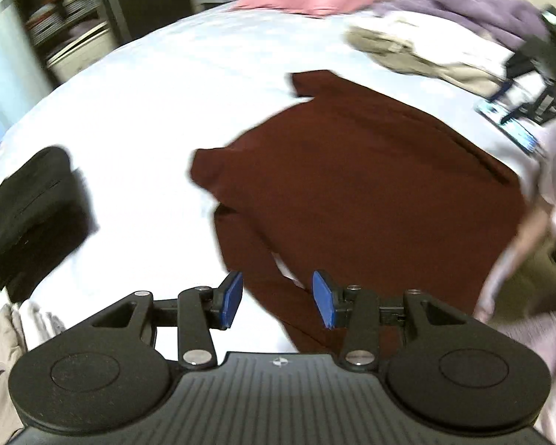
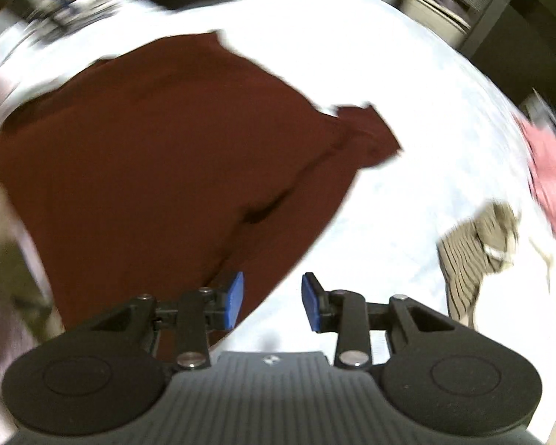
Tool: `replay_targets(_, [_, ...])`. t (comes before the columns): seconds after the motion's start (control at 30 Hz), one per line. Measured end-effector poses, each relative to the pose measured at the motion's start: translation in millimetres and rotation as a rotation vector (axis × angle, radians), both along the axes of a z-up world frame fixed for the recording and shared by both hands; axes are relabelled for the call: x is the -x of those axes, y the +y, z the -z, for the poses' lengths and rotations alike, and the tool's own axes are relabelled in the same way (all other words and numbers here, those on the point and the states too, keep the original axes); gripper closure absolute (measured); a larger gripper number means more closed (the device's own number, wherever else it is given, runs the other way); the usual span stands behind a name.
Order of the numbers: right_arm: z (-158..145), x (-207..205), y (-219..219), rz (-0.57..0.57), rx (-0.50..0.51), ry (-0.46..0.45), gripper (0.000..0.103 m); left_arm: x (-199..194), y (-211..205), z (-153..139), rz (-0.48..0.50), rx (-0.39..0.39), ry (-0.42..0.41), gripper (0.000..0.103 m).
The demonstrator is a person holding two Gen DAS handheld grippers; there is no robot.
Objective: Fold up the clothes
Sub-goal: 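Move both open tools to the sweater's hem edge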
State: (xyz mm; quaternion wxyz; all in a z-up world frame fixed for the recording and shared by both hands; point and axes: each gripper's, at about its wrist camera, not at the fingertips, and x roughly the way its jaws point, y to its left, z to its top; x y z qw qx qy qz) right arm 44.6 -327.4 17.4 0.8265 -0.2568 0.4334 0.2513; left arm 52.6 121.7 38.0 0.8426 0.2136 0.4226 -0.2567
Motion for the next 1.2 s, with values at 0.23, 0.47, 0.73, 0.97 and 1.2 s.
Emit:
replay_targets(0.23, [2.8,-80.5,-1.1,0.304,-0.14,0.045,0.064,-66.3,-13.2,29.6,-0.132,-0.038,0.009,0.063])
replay_targets(0.47, [16.6,-152.6,0.1,0.475,-0.312,0.08,0.056,-99.7,-30.6,68.0,-0.064,-0.074,0.085,0.063])
replay_targets(0.73, [50.8,-220.7,8.6,0.614,-0.414,0.139,0.056,-119.3,-25.9,90.0,-0.07,-0.059,0.154,0.063])
replay_targets(0.97, [83.1,-242.1,24.9,0.615,-0.369,0.202,0.056,-137.4,-28.3,88.8,-0.079,-0.003,0.143,0.063])
replay_targets(1.2, [76.4,-234.8,12.9,0.604,-0.399,0.224,0.093,-141.9,-42.0,93.1,-0.056,-0.004,0.16,0.065])
